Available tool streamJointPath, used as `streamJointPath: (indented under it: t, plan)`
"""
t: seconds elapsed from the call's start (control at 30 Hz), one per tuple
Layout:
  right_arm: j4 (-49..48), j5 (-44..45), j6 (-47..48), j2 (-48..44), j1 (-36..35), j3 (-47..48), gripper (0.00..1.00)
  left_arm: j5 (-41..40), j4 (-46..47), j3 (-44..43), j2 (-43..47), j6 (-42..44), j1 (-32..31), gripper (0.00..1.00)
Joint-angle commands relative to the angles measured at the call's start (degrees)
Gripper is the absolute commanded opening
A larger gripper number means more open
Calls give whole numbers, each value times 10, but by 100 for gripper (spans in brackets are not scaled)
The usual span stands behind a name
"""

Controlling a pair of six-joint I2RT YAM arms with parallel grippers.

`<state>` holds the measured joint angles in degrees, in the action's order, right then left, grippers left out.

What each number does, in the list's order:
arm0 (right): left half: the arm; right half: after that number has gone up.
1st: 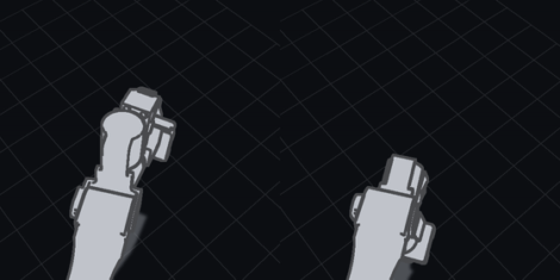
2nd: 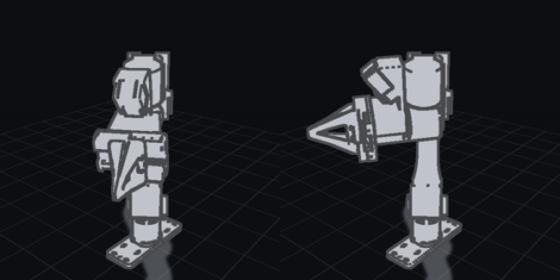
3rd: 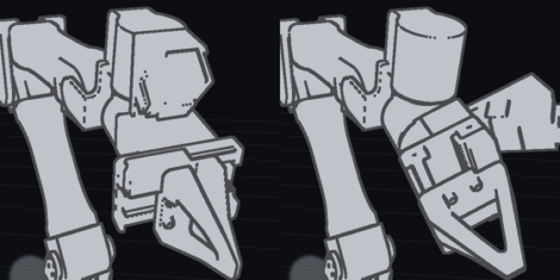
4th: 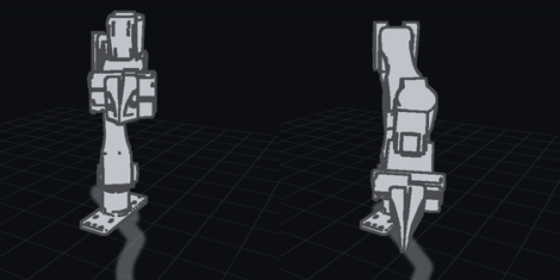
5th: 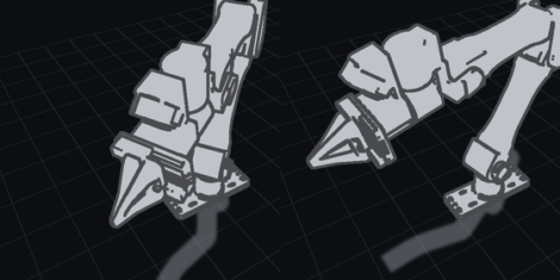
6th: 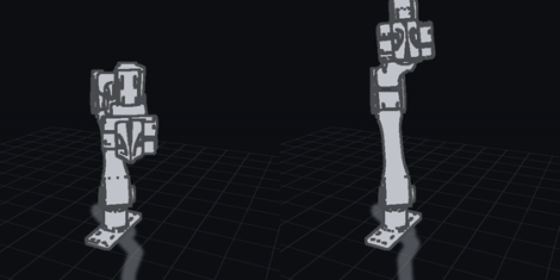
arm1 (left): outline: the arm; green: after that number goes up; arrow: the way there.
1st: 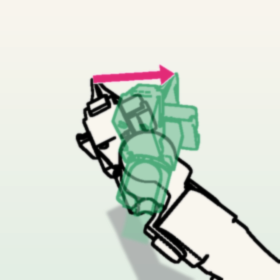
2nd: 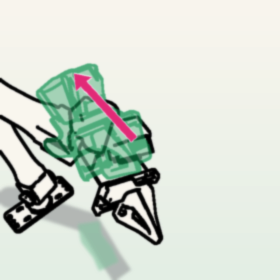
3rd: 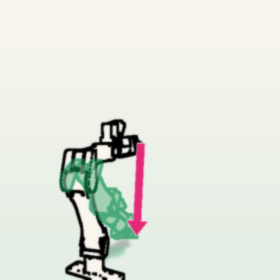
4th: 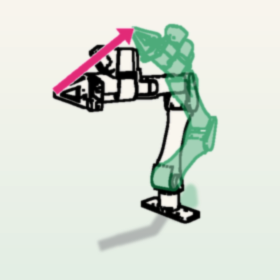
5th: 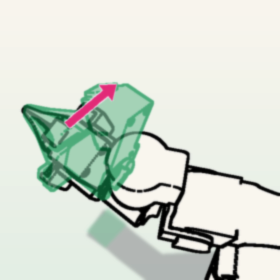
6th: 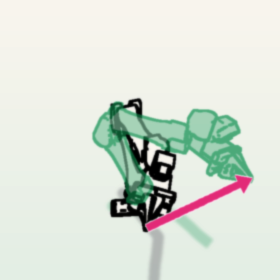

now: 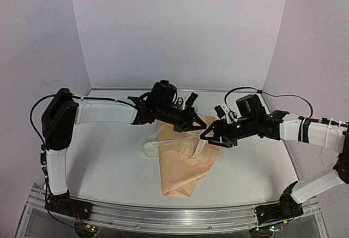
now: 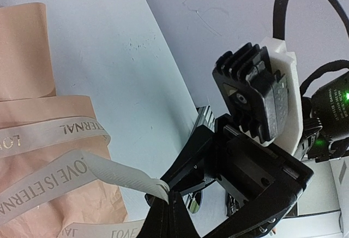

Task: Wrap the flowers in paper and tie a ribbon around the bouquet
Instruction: Cross the ribbon over the folded bouquet.

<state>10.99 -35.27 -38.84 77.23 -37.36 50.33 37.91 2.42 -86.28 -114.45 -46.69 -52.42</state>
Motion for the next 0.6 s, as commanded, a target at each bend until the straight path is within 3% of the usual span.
streamJointPath:
  t: [0.0,0.57]
  plan:
    - [13,27,36,1,-10,4,55,20,11,-28,-2,-12,3,0]
    - [-31,94,52,37,-28,14,45,53,38,-28,-23,-44,14,0]
